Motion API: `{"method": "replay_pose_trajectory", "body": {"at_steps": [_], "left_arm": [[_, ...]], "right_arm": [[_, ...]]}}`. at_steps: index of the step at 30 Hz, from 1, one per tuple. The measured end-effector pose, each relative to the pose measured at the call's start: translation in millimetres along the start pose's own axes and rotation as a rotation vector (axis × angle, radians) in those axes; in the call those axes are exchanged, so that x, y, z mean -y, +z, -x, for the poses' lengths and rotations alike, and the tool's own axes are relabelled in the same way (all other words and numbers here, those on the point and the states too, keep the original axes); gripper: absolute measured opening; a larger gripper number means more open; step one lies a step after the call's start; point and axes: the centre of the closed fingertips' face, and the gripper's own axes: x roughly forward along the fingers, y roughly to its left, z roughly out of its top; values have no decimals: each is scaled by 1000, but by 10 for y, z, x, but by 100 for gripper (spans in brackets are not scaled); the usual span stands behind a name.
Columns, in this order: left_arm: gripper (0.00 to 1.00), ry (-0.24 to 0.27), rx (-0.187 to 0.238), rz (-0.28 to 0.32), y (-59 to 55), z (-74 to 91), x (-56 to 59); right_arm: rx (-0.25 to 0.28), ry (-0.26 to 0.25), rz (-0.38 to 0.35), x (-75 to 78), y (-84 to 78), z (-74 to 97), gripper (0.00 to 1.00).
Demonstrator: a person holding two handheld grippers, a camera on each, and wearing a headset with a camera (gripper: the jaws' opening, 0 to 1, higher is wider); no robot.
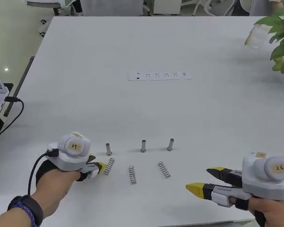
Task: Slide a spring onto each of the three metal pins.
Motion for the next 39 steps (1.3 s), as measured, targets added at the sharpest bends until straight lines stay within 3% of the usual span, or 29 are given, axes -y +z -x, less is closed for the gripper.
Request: {"method": "replay_pose_trajectory", "body": {"at_steps": [5, 11, 13, 23, 33, 39], "left_arm": [[23, 6, 50, 37, -2, 164, -17], [27, 23, 73, 52, -25, 326, -49], [28, 20, 105, 77, 5, 389, -43], [36, 27, 144, 76, 3, 620, -67], [48, 31, 196, 90, 68, 908, -49], [54, 31, 223, 107, 112, 994, -31]], "right_arm": [[-5, 5, 12, 12, 12, -10, 57], [-9, 6, 15, 32, 12, -17, 57], [-9, 5, 14, 42, 9, -17, 57], [-12, 7, 20, 47, 16, -10, 57], [-15, 12, 24, 50, 23, -13, 57], [-12, 21, 26, 19, 51, -23, 57]]}}
